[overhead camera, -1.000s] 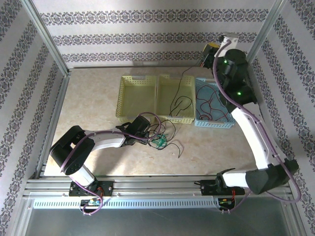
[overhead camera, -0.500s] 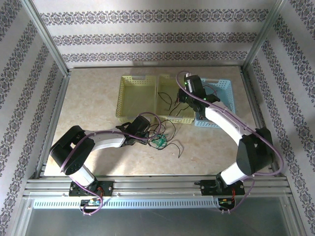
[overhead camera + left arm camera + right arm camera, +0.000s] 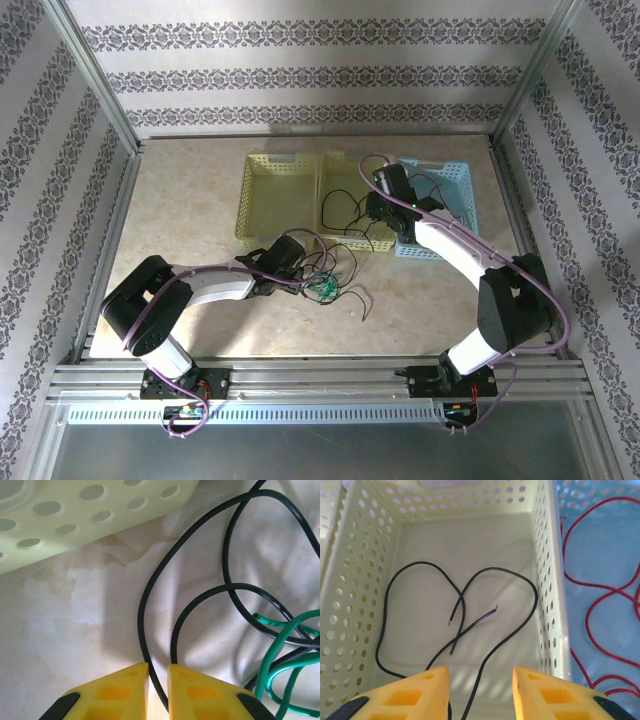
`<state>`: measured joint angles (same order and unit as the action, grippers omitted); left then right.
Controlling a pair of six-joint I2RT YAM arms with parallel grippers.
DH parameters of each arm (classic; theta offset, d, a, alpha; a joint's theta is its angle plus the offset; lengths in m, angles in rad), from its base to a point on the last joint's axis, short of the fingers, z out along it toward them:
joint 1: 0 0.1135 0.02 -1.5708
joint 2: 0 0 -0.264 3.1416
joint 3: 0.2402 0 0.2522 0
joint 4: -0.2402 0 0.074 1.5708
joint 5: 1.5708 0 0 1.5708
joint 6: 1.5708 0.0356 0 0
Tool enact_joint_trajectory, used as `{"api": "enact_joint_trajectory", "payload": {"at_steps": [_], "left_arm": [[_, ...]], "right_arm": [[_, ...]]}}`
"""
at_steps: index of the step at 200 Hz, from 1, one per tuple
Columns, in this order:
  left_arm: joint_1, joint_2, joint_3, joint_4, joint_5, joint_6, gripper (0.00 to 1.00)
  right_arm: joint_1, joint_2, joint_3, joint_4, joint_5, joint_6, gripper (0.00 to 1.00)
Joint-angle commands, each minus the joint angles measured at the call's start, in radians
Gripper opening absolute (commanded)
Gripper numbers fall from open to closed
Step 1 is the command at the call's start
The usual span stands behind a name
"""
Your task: Untangle the cables
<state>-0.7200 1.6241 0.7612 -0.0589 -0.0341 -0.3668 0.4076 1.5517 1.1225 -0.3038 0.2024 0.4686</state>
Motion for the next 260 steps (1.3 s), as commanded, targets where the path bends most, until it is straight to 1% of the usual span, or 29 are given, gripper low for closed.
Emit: {"api": "enact_joint_trajectory", "payload": {"at_steps": [1,15,26,39,60,86,98,107,130,159,215,260], "left_arm": [[-0.021,-0.002,0.011,-0.005,-0.004,0.0,0.17],[-0.022,0.0,0.012,-0.005,0.0,0.005,0.17],[-0.024,-0.001,0.012,-0.005,0.002,0.008,0.17],[-0.025,-0.004,0.009,-0.002,0.003,0.011,0.18],[-0.025,-0.009,0.0,0.011,0.002,0.011,0.18],[-0.025,-0.01,-0.007,0.017,0.003,0.012,0.18],[-0.026,-0.009,-0.008,0.019,0.0,0.012,0.18],[-0.027,-0.009,-0.008,0.02,0.002,0.013,0.18],[-0.027,-0.01,-0.003,0.018,-0.001,0.013,0.18],[-0.027,-0.018,-0.006,0.017,-0.008,0.012,0.18],[-0.027,-0.029,-0.003,0.006,-0.009,0.015,0.18],[-0.027,-0.036,-0.002,-0.009,-0.013,0.022,0.18]], "right_arm": [[-0.007,-0.072,-0.015,0.008,0.038,0.002,0.4],[0.0,-0.106,-0.031,0.007,0.028,-0.004,0.41],[0.014,-0.14,-0.052,0.006,-0.004,-0.015,0.41],[0.038,-0.172,-0.089,0.006,-0.083,-0.032,0.41],[0.103,-0.212,-0.162,0.004,-0.226,-0.063,0.41],[0.186,-0.229,-0.244,0.001,-0.302,-0.06,0.41],[0.207,-0.224,-0.267,0.007,-0.308,-0.06,0.41],[0.221,-0.216,-0.27,-0.003,-0.28,-0.074,0.41],[0.22,-0.175,-0.27,-0.006,-0.303,-0.087,0.4],[0.219,-0.099,-0.272,-0.012,-0.299,-0.087,0.4],[0.218,0.013,-0.273,0.006,-0.191,-0.056,0.43],[0.219,0.082,-0.261,0.023,-0.168,-0.053,0.44]]}}
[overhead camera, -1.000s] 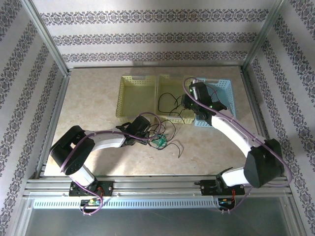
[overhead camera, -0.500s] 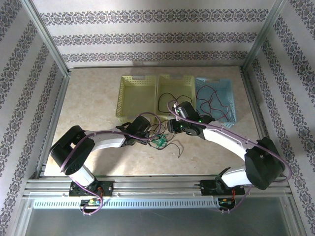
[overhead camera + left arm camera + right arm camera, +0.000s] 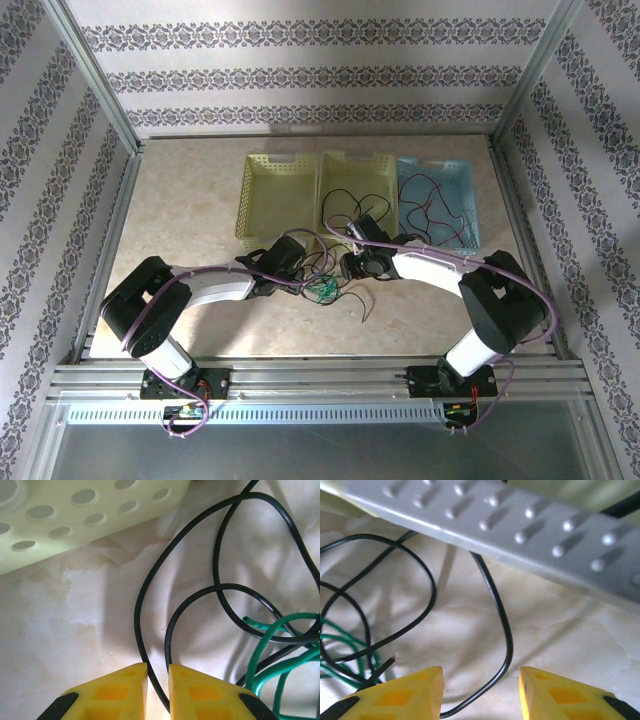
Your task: Untangle the cables
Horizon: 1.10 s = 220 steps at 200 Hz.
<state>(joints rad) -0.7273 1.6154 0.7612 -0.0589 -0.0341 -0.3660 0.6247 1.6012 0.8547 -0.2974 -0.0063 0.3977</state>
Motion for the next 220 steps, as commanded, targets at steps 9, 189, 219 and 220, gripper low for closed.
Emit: {"api": "enact_joint_trajectory", "payload": {"at_steps": [9,189,219,220], "left_arm": [[-0.02,-0.029,-0.006,-0.009,-0.013,0.021,0.18],[-0.021,-0.011,-0.019,0.011,-0.018,-0.002,0.18],[-0.021,0.01,-0.011,0.004,-0.038,-0.009,0.16],[-0.021,0.01,-0.01,0.004,-0.037,-0.009,0.16]], "right_arm": [[0.004,0.039,-0.001,0.033,0.05,0.025,0.44],[0.097,-0.258,-0.099,0.064,0.403,0.102,0.01],[0.096,-0.428,-0.138,0.035,0.526,0.155,0.01],[0.096,-0.433,-0.138,0.034,0.529,0.156,0.01]]}}
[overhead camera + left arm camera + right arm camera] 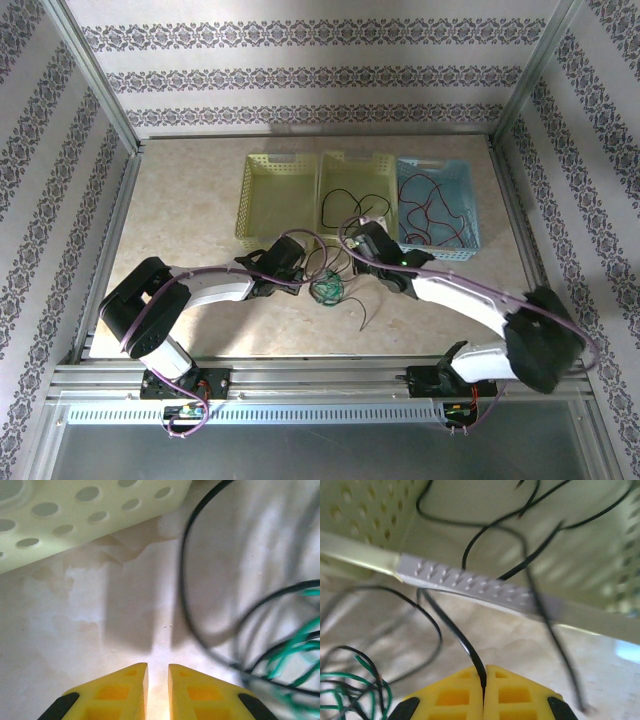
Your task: Untangle the cables
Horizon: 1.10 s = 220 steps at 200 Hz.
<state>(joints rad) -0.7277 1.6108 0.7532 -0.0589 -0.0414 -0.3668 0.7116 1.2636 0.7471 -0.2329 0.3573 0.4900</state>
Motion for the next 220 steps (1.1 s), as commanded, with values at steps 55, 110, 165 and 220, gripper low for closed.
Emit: {"api": "enact_joint_trajectory", "payload": {"at_steps": [55,110,165,220], "left_arm": [[-0.021,0.004,0.0,0.022,0.011,0.008,0.18],[-0.065,-0.135,-0.061,0.267,0.238,0.148,0.81],[-0.09,-0.12,-0.003,0.317,0.178,0.176,0.99],[-0.09,-0.125,-0.033,0.31,0.094,0.166,0.95]], "right_arm": [[-0.007,-0.228,0.026,-0.017,0.221,0.01,0.01],[0.006,-0.193,0.038,-0.003,0.046,0.009,0.02],[0.086,-0.172,0.09,0.051,-0.237,-0.133,0.03],[0.058,-0.242,0.14,0.073,-0.243,-0.112,0.03]]}}
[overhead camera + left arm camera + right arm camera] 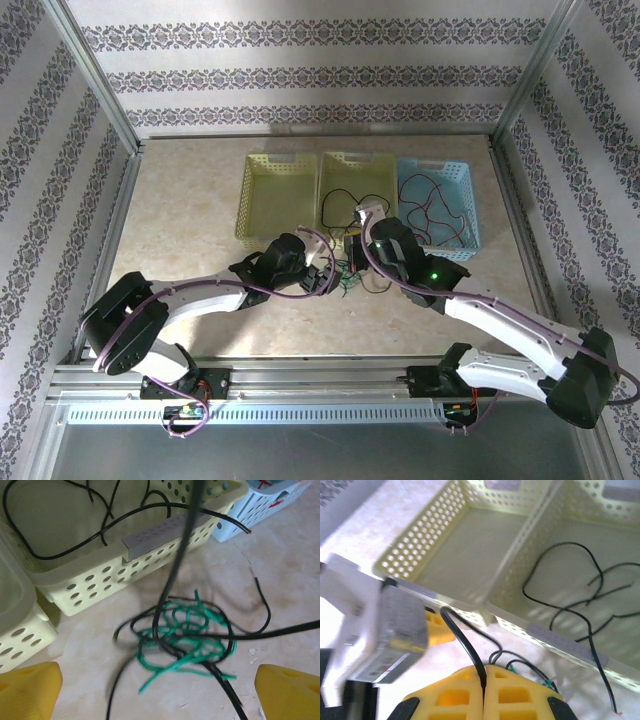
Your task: Untangle the cables
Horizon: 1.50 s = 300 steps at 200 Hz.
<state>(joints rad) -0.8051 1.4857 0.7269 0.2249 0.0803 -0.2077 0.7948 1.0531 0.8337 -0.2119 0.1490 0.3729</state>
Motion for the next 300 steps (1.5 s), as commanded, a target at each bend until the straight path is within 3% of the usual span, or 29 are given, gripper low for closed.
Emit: {"api": "enact_joint_trajectory", "payload": {"at_steps": [1,33,80,123,145,205,231,257,300], "left_arm": [[-0.013,0.002,-0.007,0.026,-0.028,0.005,0.95],[-0.013,0.057,-0.015,0.06,-0.013,-0.032,0.8],[-0.003,0.117,-0.049,0.099,-0.075,-0.058,0.65],[0.039,0.125,-0.1,0.136,-0.092,-0.115,0.19],[0.052,0.122,-0.114,0.142,-0.092,-0.131,0.05],[0.057,0.094,-0.125,0.096,-0.095,-0.135,0.0],[0.057,0.082,-0.119,0.07,-0.083,-0.121,0.07],[0.055,0.077,-0.101,0.037,-0.074,-0.116,0.18],[0.055,0.039,-0.107,0.035,-0.082,-0.121,0.21]], "right_arm": [[-0.027,-0.031,0.054,0.053,-0.036,0.005,0.03],[-0.054,-0.032,0.091,0.061,-0.031,0.043,0.03],[-0.11,-0.09,0.094,0.075,-0.03,0.099,0.03],[-0.156,-0.161,0.095,0.062,0.033,0.099,0.03],[-0.177,-0.185,0.099,0.053,0.069,0.092,0.03],[-0.272,-0.229,0.122,0.097,0.152,0.051,0.04],[-0.352,-0.181,0.158,0.106,0.101,0.07,0.04],[-0.424,-0.078,0.185,0.117,0.048,0.088,0.04],[-0.497,0.206,0.231,0.162,-0.075,0.129,0.04]]}}
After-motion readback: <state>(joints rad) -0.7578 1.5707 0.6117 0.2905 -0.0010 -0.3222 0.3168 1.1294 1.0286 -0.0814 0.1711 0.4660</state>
